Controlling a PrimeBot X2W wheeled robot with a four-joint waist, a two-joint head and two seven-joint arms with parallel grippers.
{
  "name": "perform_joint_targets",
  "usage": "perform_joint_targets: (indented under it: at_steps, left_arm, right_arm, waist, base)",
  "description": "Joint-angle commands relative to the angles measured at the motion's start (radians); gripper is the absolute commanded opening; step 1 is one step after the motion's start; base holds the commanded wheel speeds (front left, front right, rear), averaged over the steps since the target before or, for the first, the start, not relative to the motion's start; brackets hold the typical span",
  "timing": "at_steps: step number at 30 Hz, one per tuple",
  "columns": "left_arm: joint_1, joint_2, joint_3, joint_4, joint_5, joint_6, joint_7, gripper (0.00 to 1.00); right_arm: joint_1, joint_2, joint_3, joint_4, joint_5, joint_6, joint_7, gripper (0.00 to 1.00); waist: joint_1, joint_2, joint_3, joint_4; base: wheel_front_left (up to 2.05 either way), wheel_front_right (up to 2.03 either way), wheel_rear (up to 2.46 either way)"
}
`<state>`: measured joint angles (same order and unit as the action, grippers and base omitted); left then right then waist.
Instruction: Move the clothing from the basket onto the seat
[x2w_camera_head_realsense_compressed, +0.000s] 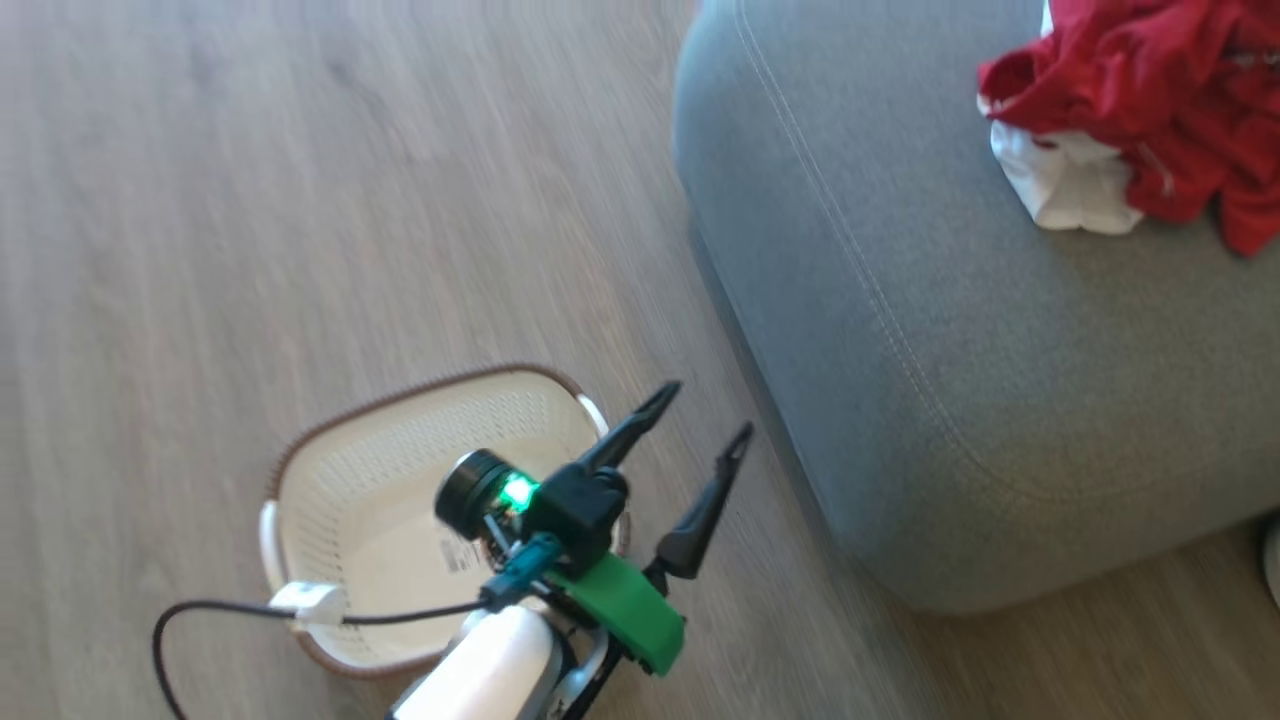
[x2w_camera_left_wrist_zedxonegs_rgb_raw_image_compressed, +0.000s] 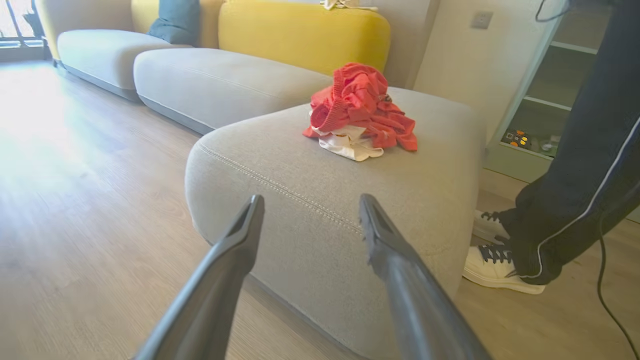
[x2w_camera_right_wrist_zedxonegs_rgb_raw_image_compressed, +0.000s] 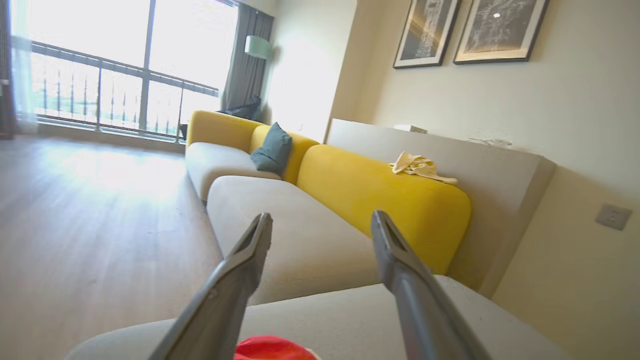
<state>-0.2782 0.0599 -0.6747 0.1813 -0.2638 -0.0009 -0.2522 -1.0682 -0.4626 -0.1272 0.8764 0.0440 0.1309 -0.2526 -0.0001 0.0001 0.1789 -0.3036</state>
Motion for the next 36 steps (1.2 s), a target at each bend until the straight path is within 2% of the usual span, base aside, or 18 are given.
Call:
perform_joint_targets:
  at_steps: [1,4,8,12,14,17,22,29,36]
  left_arm:
    - [-0.007,-0.010,0.037,-0.036,-0.007,0.008,-0.010,1.00]
    - [0.022,-0.010,0.061,-0.049,-0.032,0.010,-0.010,1.00]
    - [0.054,-0.010,0.084,-0.057,-0.039,0.011,-0.010,1.00]
    - [0.077,-0.010,0.118,-0.067,-0.048,0.020,-0.010,1.00]
    - [0.090,-0.010,0.149,-0.076,-0.066,0.037,-0.010,1.00]
    - [0.114,-0.010,0.196,-0.079,-0.081,0.062,-0.010,1.00]
    - [0.135,-0.010,0.268,-0.049,-0.052,0.083,-0.010,1.00]
    - [0.155,-0.010,0.388,-0.015,-0.019,0.135,-0.010,1.00]
    - [0.183,-0.010,0.437,0.006,-0.013,0.145,-0.010,1.00]
  right_arm:
    - [0.014,0.001,0.026,-0.051,0.020,0.000,-0.009,1.00]
    - [0.124,0.006,0.113,-0.177,0.126,0.000,-0.009,1.00]
    - [0.257,0.004,0.179,-0.331,0.225,0.000,-0.009,1.00]
    - [0.375,0.021,0.169,-0.494,0.244,0.000,-0.009,1.00]
    - [0.437,0.042,0.155,-0.571,0.210,0.000,-0.009,1.00]
    - [0.524,0.103,0.146,-0.652,0.178,0.000,-0.009,1.00]
    - [0.634,0.195,0.141,-0.710,0.164,0.000,-0.009,1.00]
    - [0.745,0.266,0.178,-0.728,0.147,0.000,-0.009,1.00]
    - [0.855,0.338,0.175,-0.748,0.108,0.000,-0.009,1.00]
  waist:
    - [0.0001,-0.0001,-0.049,0.029]
    - [0.0001,-0.0001,-0.092,0.053]
    - [0.0001,-0.0001,-0.141,0.095]
    - [0.0001,-0.0001,-0.166,0.152]
    - [0.0001,-0.0001,-0.178,0.184]
    - [0.0001,-0.0001,-0.194,0.226]
    - [0.0001,-0.0001,-0.206,0.303]
    - [0.0001,-0.0001,-0.211,0.393]
    - [0.0001,-0.0001,-0.218,0.449]
  base:
    - [0.00,0.00,0.00]
    - [0.00,0.00,0.00]
    - [0.00,0.00,0.00]
    - [0.00,0.00,0.00]
    - [0.00,0.00,0.00]
    - [0.00,0.00,0.00]
    - [0.00,0.00,0.00]
    - [0.00,0.00,0.00]
    - [0.00,0.00,0.00]
